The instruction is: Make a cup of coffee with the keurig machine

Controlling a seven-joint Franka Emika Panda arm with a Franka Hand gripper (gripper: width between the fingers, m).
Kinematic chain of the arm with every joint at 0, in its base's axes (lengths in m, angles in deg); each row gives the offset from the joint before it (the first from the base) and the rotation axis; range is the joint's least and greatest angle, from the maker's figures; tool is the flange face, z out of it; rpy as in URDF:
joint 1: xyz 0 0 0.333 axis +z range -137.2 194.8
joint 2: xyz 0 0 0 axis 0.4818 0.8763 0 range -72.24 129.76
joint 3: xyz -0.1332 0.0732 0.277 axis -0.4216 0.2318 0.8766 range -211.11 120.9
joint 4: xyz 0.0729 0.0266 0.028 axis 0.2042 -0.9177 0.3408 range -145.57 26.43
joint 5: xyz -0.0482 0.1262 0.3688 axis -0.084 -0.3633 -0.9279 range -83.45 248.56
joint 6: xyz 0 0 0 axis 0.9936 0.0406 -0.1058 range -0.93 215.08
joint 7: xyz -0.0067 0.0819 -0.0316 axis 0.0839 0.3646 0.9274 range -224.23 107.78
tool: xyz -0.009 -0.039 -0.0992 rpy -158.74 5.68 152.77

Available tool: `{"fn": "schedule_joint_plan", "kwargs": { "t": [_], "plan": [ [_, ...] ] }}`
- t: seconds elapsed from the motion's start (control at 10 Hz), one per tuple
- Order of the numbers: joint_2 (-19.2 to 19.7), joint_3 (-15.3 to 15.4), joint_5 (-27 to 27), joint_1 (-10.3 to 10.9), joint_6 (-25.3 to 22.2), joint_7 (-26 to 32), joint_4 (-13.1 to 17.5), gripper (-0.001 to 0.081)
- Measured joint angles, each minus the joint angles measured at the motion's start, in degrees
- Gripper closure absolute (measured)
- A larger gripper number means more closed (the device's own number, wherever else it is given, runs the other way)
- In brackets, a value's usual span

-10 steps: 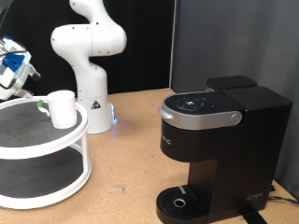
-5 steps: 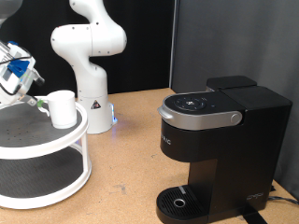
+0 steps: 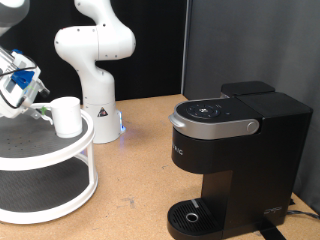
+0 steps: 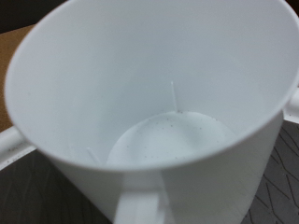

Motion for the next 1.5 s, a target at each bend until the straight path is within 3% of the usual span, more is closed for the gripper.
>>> {"fn": "schedule_joint_plan", "kwargs": {
  "t": [0.3,0.4,0.5,0.7,0.8,0.9,1.0,1.1,1.2,1.5],
  "plan": [
    [0.0,0.0,-1.8,0.1,0.9,0.3,-0.4,0.0001],
    [0.0,0.0,-2.3,0.1,1.1,0.3,-0.4,0.0094],
    [0.0,0.0,-2.7,0.1,1.2,0.3,-0.4,0.0094],
    [0.0,0.0,-3.6,0.1,1.2,0.3,-0.4,0.0413],
    [0.0,0.0,-3.9,0.1,1.2,0.2,-0.4,0.0413],
    [0.0,0.0,-4.3,0.1,1.3,0.2,-0.4,0.0614],
    [0.0,0.0,-4.5,0.1,1.3,0.1,-0.3,0.0614],
    [0.0,0.0,-4.6,0.1,1.3,0.1,-0.2,0.0736],
    [0.0,-0.1,-4.7,0.1,1.3,0.1,-0.1,0.0792],
    [-0.3,-1.2,-4.7,0.1,-1.0,1.0,0.9,0.0801]
  ]
}}
